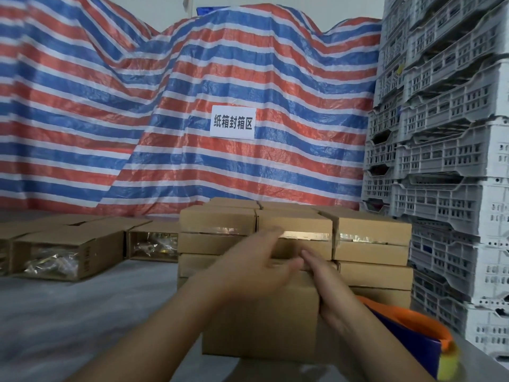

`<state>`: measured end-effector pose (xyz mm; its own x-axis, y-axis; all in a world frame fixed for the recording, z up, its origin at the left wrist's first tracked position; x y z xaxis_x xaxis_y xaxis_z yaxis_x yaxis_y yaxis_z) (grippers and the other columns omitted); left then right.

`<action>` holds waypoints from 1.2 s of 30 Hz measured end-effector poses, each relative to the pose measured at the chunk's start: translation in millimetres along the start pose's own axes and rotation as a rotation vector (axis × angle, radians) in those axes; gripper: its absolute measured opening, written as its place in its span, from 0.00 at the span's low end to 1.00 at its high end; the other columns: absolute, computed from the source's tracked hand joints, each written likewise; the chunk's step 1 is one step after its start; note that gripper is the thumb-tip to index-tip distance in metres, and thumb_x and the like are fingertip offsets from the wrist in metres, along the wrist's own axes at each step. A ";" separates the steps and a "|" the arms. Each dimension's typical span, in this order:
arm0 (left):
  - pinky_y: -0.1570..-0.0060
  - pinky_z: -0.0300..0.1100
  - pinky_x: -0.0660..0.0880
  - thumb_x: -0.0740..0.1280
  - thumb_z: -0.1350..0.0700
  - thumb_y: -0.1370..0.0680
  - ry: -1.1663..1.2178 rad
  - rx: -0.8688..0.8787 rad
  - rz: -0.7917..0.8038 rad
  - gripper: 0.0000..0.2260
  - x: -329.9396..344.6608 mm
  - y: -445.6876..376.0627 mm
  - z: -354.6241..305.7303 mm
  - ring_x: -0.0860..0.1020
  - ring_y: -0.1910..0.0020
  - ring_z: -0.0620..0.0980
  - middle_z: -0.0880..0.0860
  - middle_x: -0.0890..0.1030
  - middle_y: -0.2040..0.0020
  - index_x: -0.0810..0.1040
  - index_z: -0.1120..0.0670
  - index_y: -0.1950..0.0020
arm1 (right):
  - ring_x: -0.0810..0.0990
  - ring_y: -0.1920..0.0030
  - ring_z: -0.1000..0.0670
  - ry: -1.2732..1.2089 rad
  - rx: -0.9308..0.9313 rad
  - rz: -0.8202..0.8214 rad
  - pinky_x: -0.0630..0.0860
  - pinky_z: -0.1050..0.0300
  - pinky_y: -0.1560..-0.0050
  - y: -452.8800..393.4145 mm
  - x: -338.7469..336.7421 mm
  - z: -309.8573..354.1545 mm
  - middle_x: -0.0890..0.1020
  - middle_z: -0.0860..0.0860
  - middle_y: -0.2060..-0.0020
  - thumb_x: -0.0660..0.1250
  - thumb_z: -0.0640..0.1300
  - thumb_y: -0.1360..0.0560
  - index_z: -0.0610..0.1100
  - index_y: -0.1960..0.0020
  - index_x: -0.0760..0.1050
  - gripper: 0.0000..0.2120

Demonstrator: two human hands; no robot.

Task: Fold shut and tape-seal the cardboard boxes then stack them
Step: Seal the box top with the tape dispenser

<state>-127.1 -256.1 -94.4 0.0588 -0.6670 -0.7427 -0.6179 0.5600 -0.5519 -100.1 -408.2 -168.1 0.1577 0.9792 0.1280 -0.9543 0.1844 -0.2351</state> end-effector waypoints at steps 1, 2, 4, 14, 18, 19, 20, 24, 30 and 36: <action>0.38 0.38 0.69 0.61 0.35 0.22 0.024 -0.043 -0.069 0.29 -13.4 4.6 12.2 0.66 0.33 0.38 0.43 0.67 0.26 0.60 0.42 0.24 | 0.81 0.39 0.43 0.004 0.009 -0.009 0.75 0.41 0.35 0.1 0.6 -0.2 0.81 0.46 0.37 0.61 0.53 0.18 0.54 0.28 0.72 0.19; 0.41 0.36 0.67 0.59 0.33 0.23 0.078 -0.104 -0.126 0.30 -23.1 10.7 25.9 0.64 0.34 0.36 0.42 0.67 0.26 0.60 0.42 0.23 | 0.81 0.39 0.43 0.007 0.015 -0.014 0.75 0.41 0.35 0.7 1.1 -0.7 0.80 0.46 0.37 0.61 0.52 0.18 0.54 0.28 0.71 0.19; 0.46 0.33 0.64 0.55 0.32 0.26 0.240 -0.246 -0.199 0.32 -28.7 25.7 53.9 0.65 0.38 0.35 0.43 0.68 0.26 0.63 0.42 0.24 | 0.79 0.38 0.43 -0.006 0.034 -0.021 0.74 0.41 0.33 3.6 1.5 -2.4 0.78 0.46 0.35 0.62 0.52 0.18 0.54 0.26 0.70 0.20; 0.33 0.53 0.64 0.54 0.32 0.22 0.827 -0.651 -0.401 0.27 22.6 65.4 120.8 0.70 0.35 0.52 0.52 0.70 0.28 0.65 0.39 0.26 | 0.86 0.52 0.39 -0.200 0.246 -0.101 0.81 0.47 0.54 25.7 1.3 -27.9 0.86 0.39 0.50 0.66 0.65 0.25 0.50 0.40 0.79 0.23; 0.30 0.54 0.62 0.54 0.31 0.24 0.889 -0.721 -0.306 0.33 34.9 76.4 126.1 0.71 0.35 0.57 0.57 0.71 0.30 0.63 0.47 0.23 | 0.85 0.50 0.36 -0.208 0.290 -0.166 0.80 0.42 0.49 36.8 -1.1 -36.6 0.86 0.37 0.50 0.65 0.68 0.27 0.48 0.40 0.79 0.27; 0.31 0.53 0.62 0.55 0.30 0.25 0.883 -0.721 -0.282 0.34 34.9 78.7 124.9 0.71 0.35 0.56 0.56 0.71 0.29 0.62 0.45 0.23 | 0.83 0.46 0.34 -0.181 0.300 -0.184 0.78 0.38 0.42 38.3 0.1 -37.6 0.84 0.36 0.46 0.64 0.69 0.27 0.49 0.37 0.77 0.29; 0.31 0.52 0.62 0.56 0.29 0.27 0.862 -0.709 -0.253 0.34 33.1 81.1 123.2 0.70 0.33 0.55 0.54 0.70 0.29 0.62 0.41 0.24 | 0.80 0.40 0.34 -0.140 0.269 -0.168 0.73 0.36 0.35 44.7 -1.6 -38.8 0.81 0.36 0.40 0.62 0.69 0.26 0.51 0.32 0.73 0.31; 0.38 0.47 0.71 0.71 0.26 0.40 0.870 -0.580 -0.121 0.37 32.0 93.3 119.2 0.75 0.39 0.47 0.43 0.75 0.36 0.67 0.30 0.32 | 0.60 0.23 0.39 0.201 0.007 0.007 0.58 0.46 0.24 72.3 -3.4 -31.5 0.61 0.40 0.22 0.51 0.64 0.19 0.47 0.20 0.56 0.34; 0.51 0.38 0.77 0.69 0.25 0.43 0.793 -0.522 -0.242 0.34 27.5 90.7 112.9 0.81 0.51 0.36 0.33 0.82 0.51 0.73 0.34 0.39 | 0.51 0.21 0.44 0.420 0.076 -0.039 0.56 0.47 0.25 75.8 12.9 -15.5 0.53 0.49 0.20 0.58 0.71 0.37 0.68 0.23 0.42 0.47; 0.52 0.42 0.74 0.65 0.27 0.40 0.731 -0.521 -0.399 0.32 8.1 84.2 98.0 0.77 0.48 0.41 0.40 0.80 0.48 0.74 0.39 0.39 | 0.69 0.35 0.50 0.328 -0.041 -0.179 0.76 0.52 0.44 66.2 15.8 8.1 0.69 0.52 0.31 0.61 0.74 0.43 0.67 0.23 0.50 0.50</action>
<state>-101.8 -166.1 -184.1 -0.0532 -0.9983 -0.0235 -0.9369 0.0580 -0.3447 -162.8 -381.2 -173.9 0.4002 0.9051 -0.1435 -0.8945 0.3517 -0.2761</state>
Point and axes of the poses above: each hand's wrist, its own y-axis away from the middle knuckle, its own x-axis out of the palm, z = x × y, the point moved 8 cm from there along -y, towards the middle knuckle
